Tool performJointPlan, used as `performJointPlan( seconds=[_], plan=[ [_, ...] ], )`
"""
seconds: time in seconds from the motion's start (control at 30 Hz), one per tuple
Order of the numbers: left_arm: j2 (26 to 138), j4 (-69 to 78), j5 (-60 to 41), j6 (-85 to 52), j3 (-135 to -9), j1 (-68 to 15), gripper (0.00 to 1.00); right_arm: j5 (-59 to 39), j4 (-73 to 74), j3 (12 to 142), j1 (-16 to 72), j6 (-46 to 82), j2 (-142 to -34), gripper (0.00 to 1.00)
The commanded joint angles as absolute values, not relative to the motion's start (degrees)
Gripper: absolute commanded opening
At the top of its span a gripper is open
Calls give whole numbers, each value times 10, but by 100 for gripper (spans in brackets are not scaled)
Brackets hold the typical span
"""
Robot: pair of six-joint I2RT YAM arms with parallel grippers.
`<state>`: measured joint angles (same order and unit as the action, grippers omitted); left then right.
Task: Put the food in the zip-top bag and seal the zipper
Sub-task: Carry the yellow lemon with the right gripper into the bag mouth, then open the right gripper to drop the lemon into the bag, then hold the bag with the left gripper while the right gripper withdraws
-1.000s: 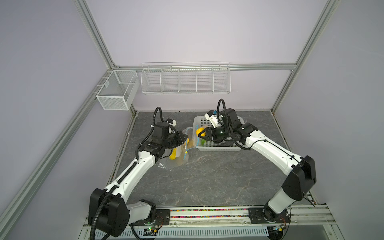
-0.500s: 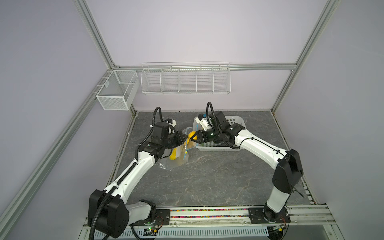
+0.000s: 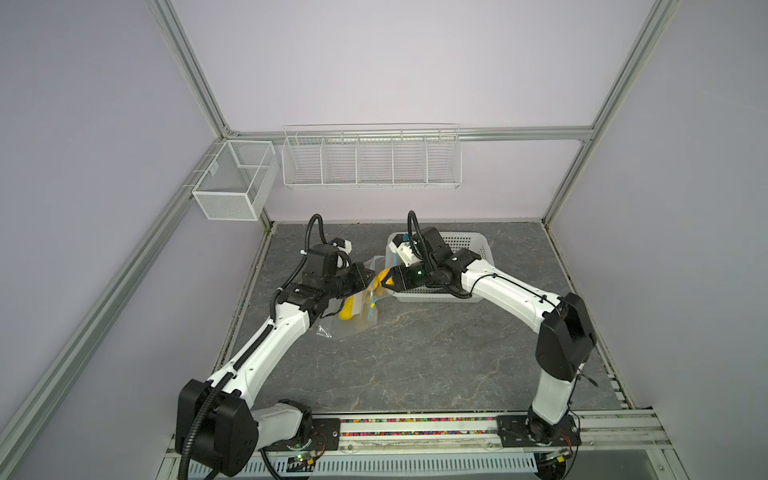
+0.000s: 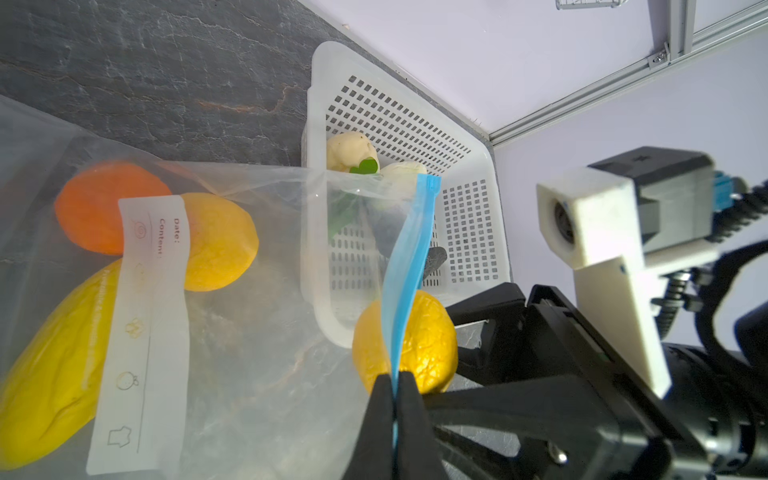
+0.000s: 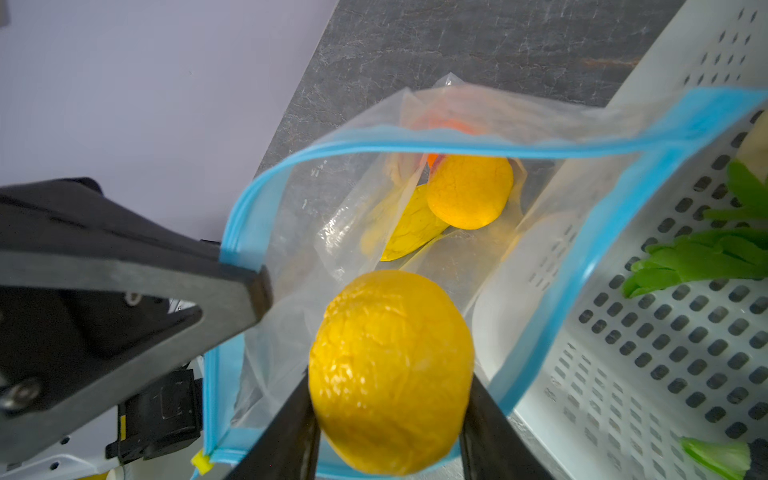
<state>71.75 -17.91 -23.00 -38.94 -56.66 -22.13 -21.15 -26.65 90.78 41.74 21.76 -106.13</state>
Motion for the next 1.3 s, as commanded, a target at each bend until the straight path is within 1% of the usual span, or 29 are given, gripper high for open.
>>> performJointPlan(
  seconds=[0.0,0.17,0.37,0.53,0.73,1.1,1.27],
  plan=[
    [704,-179,-236,-388,-578,-218,0,-199,-281,923,421,202,-1070,51],
    [701,-178,-236,-388,-577,-218,0,-197,-284,925,422,202,-1073,54],
    [701,-175,-236,-388,-573,-218,0,-193,-290,931,424,201,-1077,61],
    [701,-175,-236,-387,-573,-218,0,-190,-294,936,425,199,-1078,63],
    [701,-172,-235,-387,-572,-218,0,-186,-298,941,426,197,-1072,64],
    [696,-172,-235,-387,-576,-218,0,-164,-307,945,425,191,-1029,65],
    [689,-189,-223,-379,-584,-218,0,-127,-322,941,422,208,-1003,64]
  ],
)
